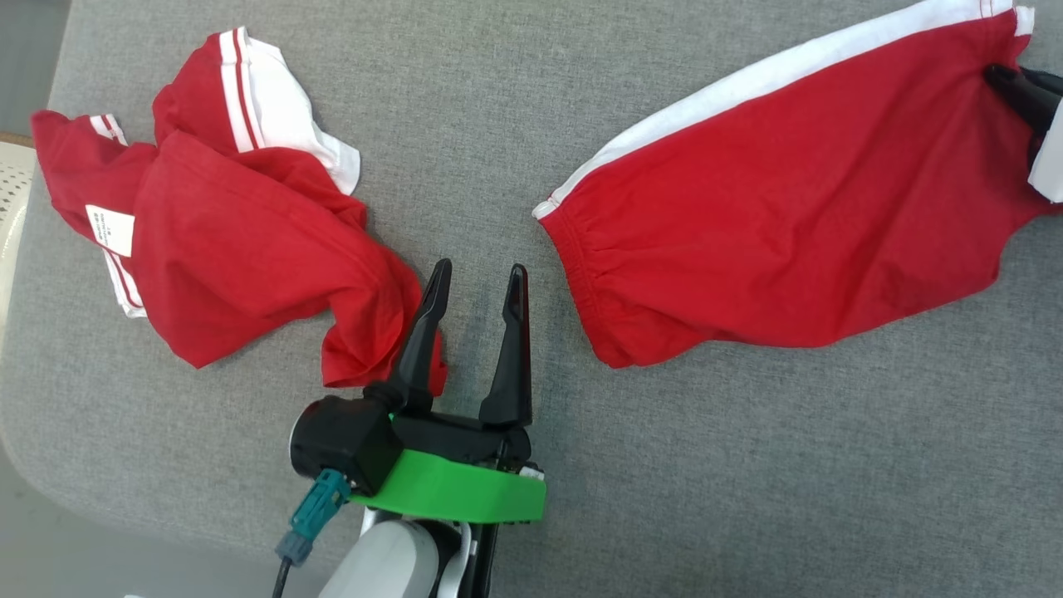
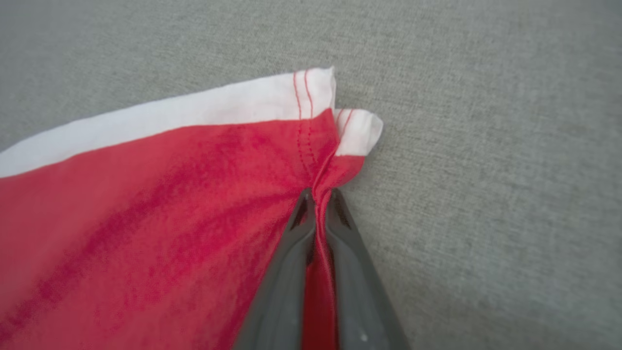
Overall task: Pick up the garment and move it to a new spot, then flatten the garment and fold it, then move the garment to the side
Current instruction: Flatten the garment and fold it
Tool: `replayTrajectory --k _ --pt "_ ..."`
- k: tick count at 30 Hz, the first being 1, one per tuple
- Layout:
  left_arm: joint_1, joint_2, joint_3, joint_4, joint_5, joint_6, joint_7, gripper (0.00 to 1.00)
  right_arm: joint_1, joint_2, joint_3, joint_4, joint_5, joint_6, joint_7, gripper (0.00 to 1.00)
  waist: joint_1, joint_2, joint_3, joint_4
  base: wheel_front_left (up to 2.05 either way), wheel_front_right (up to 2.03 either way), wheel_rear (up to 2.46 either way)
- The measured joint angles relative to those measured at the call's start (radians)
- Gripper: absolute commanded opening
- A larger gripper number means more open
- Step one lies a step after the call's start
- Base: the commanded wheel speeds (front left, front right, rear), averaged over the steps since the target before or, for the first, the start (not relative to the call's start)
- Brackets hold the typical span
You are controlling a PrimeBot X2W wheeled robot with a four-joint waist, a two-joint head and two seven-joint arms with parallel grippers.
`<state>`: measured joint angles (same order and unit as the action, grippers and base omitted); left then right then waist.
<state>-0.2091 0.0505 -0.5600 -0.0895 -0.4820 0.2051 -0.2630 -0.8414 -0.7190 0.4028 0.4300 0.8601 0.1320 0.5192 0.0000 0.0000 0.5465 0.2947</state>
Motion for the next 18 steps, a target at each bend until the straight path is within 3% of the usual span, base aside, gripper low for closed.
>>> replayTrajectory --k 6,13,18 --pt "0.054 -0.001 0.028 0.047 0.026 -0.021 -0.001 1.00 0.084 0.021 -0.121 0.008 0.055 0.001 0.038 0.00 0.0000 0.0000 -0.052 -0.031 0.00 0.00 0.00" --pt "0.108 0.001 0.059 0.115 0.073 -0.078 -0.001 1.00 0.234 0.027 -0.295 -0.034 0.113 0.000 0.042 0.00 0.0000 0.0000 -0.126 -0.111 0.00 0.00 0.00" --pt "0.136 0.017 0.099 0.133 0.109 -0.100 -0.001 1.00 0.371 0.031 -0.458 0.034 0.105 -0.001 0.013 0.00 0.0000 0.0000 -0.169 -0.174 0.00 0.00 0.00"
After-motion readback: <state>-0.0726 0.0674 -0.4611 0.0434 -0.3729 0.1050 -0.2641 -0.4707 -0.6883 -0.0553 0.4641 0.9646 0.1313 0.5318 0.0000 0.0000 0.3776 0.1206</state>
